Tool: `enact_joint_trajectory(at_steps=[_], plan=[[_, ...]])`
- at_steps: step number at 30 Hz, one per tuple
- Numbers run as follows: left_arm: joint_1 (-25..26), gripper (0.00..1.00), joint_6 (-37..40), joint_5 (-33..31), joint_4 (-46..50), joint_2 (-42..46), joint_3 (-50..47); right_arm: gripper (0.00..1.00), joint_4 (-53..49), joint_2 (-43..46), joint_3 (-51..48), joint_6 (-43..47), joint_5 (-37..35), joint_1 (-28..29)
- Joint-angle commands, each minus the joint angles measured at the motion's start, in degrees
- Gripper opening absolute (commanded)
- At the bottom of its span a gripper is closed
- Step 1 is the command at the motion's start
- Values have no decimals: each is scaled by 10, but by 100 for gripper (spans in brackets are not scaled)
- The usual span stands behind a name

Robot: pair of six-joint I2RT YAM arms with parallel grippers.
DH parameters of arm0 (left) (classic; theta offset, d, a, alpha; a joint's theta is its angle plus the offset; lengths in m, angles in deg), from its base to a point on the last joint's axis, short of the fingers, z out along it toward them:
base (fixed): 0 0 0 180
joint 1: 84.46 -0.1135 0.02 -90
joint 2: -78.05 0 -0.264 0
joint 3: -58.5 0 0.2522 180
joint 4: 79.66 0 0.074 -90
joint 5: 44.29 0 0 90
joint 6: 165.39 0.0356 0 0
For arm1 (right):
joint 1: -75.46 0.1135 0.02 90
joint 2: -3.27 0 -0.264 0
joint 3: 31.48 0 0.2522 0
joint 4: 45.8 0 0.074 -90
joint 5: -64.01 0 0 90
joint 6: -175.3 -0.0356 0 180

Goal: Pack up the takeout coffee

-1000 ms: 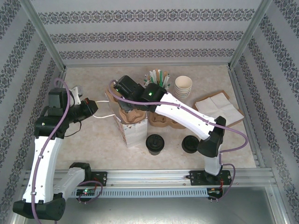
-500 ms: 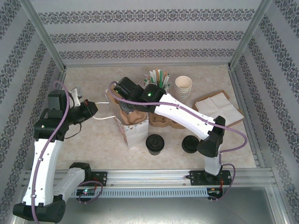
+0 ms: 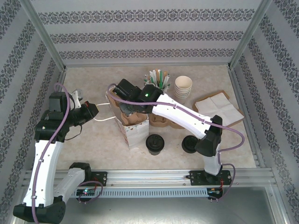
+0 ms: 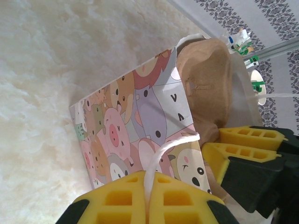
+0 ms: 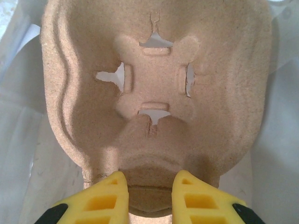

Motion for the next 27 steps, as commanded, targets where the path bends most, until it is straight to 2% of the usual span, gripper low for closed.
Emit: enact_joint_trajectory(at_steps=[1, 27], plan=[[-3, 3, -7, 12, -2, 11, -5, 16, -24, -15, 2, -19, 13, -8], [-3, 5, -26, 33, -21, 42, -36, 16, -31, -34, 5, -52, 65, -21]])
